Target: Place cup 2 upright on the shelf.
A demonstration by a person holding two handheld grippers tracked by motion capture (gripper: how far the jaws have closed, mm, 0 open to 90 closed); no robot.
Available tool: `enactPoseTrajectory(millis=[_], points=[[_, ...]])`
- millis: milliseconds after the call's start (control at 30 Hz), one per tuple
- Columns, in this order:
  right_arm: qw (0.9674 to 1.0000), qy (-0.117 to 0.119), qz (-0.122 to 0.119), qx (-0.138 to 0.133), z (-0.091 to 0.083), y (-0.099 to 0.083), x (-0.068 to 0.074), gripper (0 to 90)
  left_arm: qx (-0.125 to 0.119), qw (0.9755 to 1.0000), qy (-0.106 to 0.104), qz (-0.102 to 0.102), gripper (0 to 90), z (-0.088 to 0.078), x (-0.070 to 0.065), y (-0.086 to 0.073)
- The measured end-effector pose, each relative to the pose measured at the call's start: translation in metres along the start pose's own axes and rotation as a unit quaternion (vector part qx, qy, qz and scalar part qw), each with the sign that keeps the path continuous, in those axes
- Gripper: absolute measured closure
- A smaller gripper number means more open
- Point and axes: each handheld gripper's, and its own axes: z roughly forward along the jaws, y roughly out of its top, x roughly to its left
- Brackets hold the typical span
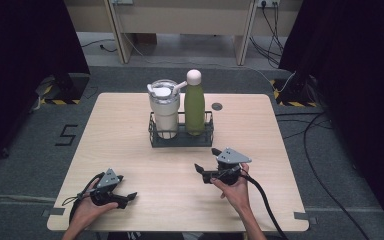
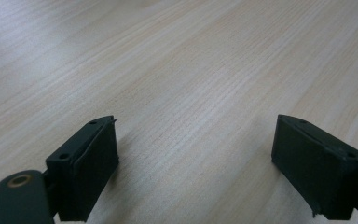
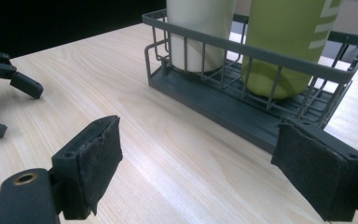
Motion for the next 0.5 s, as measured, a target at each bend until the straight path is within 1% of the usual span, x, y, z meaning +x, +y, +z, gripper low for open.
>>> enactPoseTrajectory(millis=[333, 500], points=[[1.0000, 0.003, 0.000, 0.006, -0.002, -0.005, 0.002, 15.2, 0.000, 1.0000, 0.000, 0.000, 13.7, 0.000, 0.000, 0.000], [0.9999, 0.005, 0.002, 0.013, -0.002, -0.011, 0.002, 15.2, 0.000, 1.0000, 0.000, 0.000, 13.7, 0.000, 0.000, 0.000]])
